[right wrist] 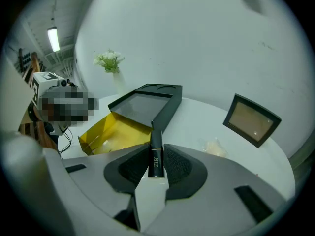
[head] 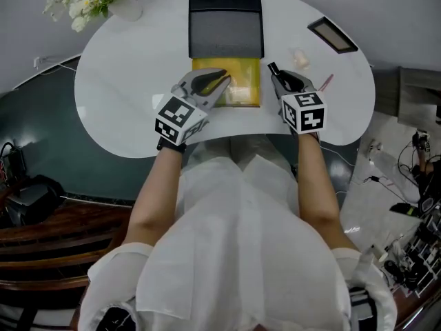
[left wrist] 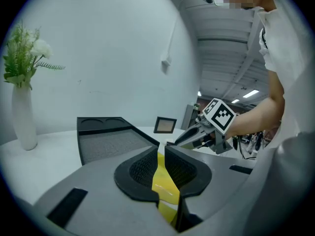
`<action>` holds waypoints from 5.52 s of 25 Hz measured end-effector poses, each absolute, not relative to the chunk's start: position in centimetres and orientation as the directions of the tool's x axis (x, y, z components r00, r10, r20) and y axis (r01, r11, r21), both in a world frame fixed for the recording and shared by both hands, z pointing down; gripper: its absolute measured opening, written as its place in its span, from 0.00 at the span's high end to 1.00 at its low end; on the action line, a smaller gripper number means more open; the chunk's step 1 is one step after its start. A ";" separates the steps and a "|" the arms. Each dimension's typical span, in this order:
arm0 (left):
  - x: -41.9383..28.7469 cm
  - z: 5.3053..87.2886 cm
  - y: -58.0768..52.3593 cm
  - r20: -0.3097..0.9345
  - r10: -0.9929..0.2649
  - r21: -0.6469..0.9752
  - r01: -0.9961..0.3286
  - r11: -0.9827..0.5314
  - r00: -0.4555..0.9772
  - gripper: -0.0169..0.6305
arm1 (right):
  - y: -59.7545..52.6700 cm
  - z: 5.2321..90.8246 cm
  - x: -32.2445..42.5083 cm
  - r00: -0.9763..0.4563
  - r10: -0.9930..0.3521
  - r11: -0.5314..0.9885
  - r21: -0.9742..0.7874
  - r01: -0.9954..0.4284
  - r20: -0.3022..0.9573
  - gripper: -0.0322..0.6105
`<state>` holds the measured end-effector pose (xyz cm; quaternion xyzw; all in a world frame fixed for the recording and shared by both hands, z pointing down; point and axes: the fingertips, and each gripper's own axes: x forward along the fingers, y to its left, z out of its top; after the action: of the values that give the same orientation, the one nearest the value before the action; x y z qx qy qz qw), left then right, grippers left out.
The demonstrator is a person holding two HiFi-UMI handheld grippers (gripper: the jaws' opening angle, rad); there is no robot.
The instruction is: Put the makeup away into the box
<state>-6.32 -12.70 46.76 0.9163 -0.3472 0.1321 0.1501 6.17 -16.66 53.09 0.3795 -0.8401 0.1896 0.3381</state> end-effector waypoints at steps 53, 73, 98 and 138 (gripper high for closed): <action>-12.4 45.7 -11.8 0.329 -0.696 0.190 -0.766 -0.614 0.638 0.93 | -15.0 52.9 -8.8 -0.644 -0.281 0.889 -0.059 -0.453 0.712 0.80; 4.4 46.0 -14.0 0.340 -0.474 0.201 -0.555 -0.807 0.812 0.93 | -16.5 53.4 12.5 -0.479 -0.492 0.656 -0.052 -0.753 0.727 0.74; 10.6 47.8 -13.8 0.405 -0.417 0.210 -0.526 -0.824 0.814 0.93 | -16.6 59.8 18.3 -0.401 -0.404 0.681 -0.022 -0.731 0.822 0.62; -9.2 46.7 -12.2 0.365 -0.689 0.196 -0.775 -0.601 0.626 0.93 | -15.1 51.0 0.0 -0.549 -0.368 0.853 0.038 -0.520 0.751 0.63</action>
<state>-9.23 -12.16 46.69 0.8855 -0.4133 0.1270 0.1700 0.02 -15.12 51.04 0.2536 -0.8750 0.0949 0.4014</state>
